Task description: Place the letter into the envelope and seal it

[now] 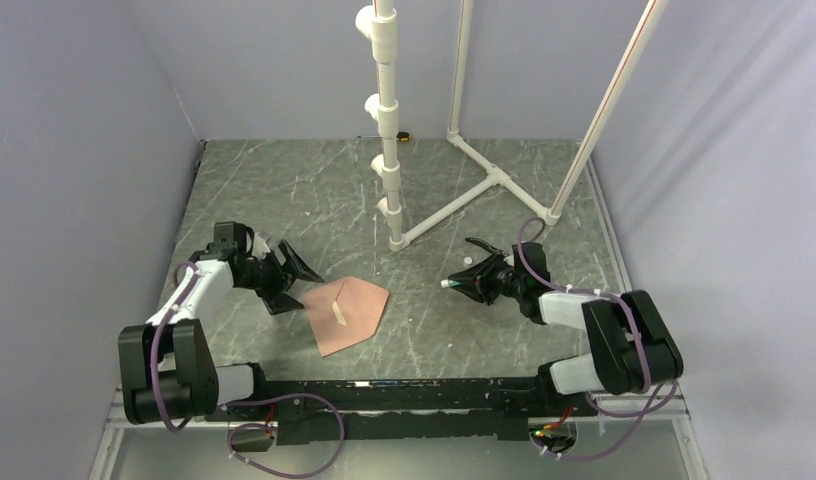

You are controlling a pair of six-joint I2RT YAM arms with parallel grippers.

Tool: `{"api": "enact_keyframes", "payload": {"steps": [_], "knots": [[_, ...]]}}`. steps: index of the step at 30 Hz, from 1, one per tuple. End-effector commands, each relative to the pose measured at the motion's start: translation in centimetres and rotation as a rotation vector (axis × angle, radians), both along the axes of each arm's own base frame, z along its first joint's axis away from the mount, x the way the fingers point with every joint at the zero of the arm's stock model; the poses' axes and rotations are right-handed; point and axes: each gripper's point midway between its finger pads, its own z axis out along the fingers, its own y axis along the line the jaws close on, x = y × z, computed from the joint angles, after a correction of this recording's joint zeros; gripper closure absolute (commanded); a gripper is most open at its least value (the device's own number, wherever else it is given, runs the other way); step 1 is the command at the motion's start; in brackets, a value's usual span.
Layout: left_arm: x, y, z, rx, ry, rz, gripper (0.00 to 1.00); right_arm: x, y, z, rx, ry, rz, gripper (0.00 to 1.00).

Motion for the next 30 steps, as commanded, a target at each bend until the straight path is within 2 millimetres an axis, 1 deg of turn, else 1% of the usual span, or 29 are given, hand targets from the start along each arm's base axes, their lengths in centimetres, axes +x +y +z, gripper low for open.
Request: {"api": "enact_keyframes", "payload": {"steps": [1,6,9,12,17,22,25,30], "knots": [[0.7,0.0,0.4,-0.003,-0.017,-0.019,0.15,2.3,0.0,1.8,0.059,-0.072,0.006,0.93],[0.5,0.0,-0.1,-0.001,-0.004,-0.015,0.16,3.8,-0.8,0.9,0.022,-0.044,-0.014,0.87],[0.5,0.0,-0.3,-0.004,0.002,-0.014,0.16,4.6,-1.1,0.6,0.026,-0.037,-0.025,0.85],[0.6,0.0,-0.4,-0.002,0.005,-0.015,0.16,5.0,-1.4,0.0,0.011,-0.012,-0.035,0.81],[0.8,0.1,-0.5,0.006,0.011,-0.018,0.16,5.3,-1.6,-0.8,-0.006,0.022,-0.050,0.76],[0.9,0.2,-0.6,0.006,0.015,-0.019,0.16,5.5,-2.0,-1.2,-0.029,0.051,-0.071,0.65],[0.9,0.2,-0.7,0.005,0.015,-0.019,0.16,5.4,-2.3,-1.3,-0.046,0.058,-0.080,0.61],[1.0,0.2,-0.7,0.006,0.017,-0.021,0.17,5.3,-2.4,-1.1,-0.046,0.062,-0.089,0.60]]}}
